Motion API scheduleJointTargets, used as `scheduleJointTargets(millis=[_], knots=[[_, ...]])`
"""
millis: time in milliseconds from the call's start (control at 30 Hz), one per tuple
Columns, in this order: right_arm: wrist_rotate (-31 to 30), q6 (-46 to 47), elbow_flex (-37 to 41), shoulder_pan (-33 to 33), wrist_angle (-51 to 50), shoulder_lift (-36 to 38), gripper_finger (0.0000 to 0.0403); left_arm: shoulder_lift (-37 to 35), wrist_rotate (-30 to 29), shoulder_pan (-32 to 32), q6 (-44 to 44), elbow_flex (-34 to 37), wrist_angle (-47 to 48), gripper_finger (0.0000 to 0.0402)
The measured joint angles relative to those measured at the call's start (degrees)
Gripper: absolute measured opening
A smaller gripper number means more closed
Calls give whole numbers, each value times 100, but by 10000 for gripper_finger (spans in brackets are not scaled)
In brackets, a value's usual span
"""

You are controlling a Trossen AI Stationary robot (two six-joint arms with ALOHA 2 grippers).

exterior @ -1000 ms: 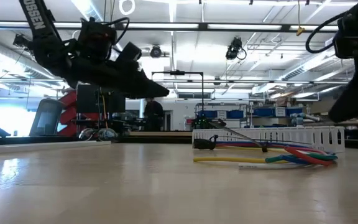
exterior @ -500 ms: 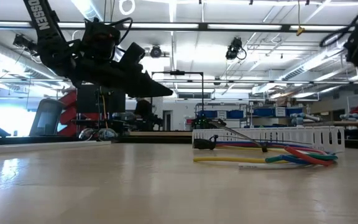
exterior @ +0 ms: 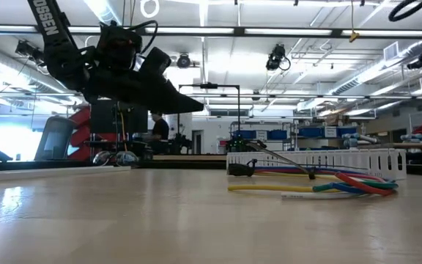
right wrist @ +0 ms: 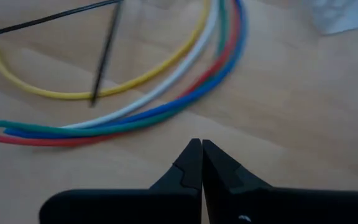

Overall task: Ziptie cables
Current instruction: Put the cable wires into the white cable duct

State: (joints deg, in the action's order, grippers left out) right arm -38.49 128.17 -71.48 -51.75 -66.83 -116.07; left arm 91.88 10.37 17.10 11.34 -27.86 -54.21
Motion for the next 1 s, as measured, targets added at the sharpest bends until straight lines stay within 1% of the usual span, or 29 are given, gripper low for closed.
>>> scheduleJointTargets(millis=[133, 267, 400, 567, 667, 767, 1000], knots=[[-322, -101, -75, 112, 124, -32, 0, 43, 398, -4, 23, -98, 229, 213], [-552, -322, -75, 225, 122, 149, 0, 168, 666, -39, 62, -473, 963, 213], [-544, -382, -75, 291, 117, 232, 0, 534, 1009, -111, 405, -1034, 1809, 213], [-536, -421, -72, 292, 102, 235, 8, 871, 1056, -277, 1007, -1754, 2915, 214], [-536, -423, -72, 292, 105, 235, 12, 1026, 1054, -350, 1092, -2079, 3092, 214], [-534, -428, -72, 301, 111, 235, 13, 1260, 965, -374, 1100, -2397, 3074, 214], [-536, -438, -72, 313, 126, 238, 13, 1987, 920, -374, 1144, -3065, 3594, 214]])
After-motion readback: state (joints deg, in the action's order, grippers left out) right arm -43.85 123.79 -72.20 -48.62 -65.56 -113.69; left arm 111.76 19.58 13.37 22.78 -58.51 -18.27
